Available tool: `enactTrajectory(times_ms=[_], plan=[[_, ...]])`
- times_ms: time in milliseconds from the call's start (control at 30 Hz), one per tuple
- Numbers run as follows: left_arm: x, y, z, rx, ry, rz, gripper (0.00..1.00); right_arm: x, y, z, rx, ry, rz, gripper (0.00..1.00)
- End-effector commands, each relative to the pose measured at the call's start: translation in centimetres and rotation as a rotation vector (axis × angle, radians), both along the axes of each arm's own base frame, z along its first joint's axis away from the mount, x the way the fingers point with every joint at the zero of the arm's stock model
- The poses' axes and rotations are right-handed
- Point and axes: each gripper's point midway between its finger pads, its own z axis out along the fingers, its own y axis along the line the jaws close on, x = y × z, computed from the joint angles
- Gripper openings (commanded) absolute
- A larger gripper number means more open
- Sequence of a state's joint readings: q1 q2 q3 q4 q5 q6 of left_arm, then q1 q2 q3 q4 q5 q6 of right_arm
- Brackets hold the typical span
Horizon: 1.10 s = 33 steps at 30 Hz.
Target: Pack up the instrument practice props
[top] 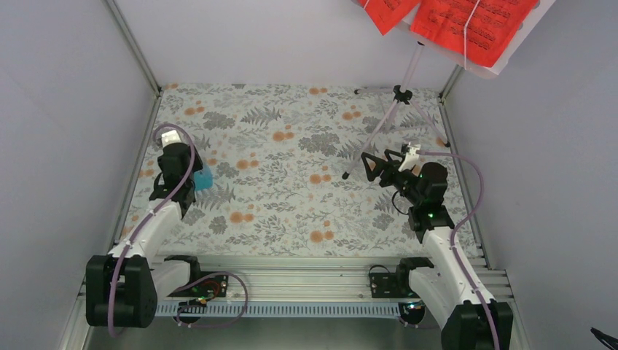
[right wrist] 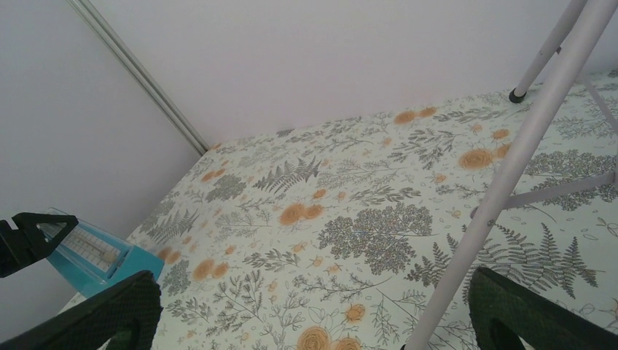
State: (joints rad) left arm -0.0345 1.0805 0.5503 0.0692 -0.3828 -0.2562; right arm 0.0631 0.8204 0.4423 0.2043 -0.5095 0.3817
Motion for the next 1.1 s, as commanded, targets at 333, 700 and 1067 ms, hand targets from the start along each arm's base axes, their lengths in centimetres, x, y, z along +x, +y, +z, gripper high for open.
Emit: enactTrajectory(times_ms=[333, 700, 1067], plan=[[-1.5, -0.9, 7.6, -0.143, -0.131, -0.024, 1.00, 0.4, -1.5, 2.7, -0.006, 0.003, -0.090, 1.00], [0.6, -9.7, 20.1, -0.133, -0.150, -0.571, 1.00, 3.2, -6.2, 2.9, -0.030, 0.049, -0.302, 0.99], [0.5, -6.9, 17.1, -0.024, -0.184, -0.461, 1.00, 8.4, -12.2, 10.1, 0.045, -0.231, -0.309, 0.88]])
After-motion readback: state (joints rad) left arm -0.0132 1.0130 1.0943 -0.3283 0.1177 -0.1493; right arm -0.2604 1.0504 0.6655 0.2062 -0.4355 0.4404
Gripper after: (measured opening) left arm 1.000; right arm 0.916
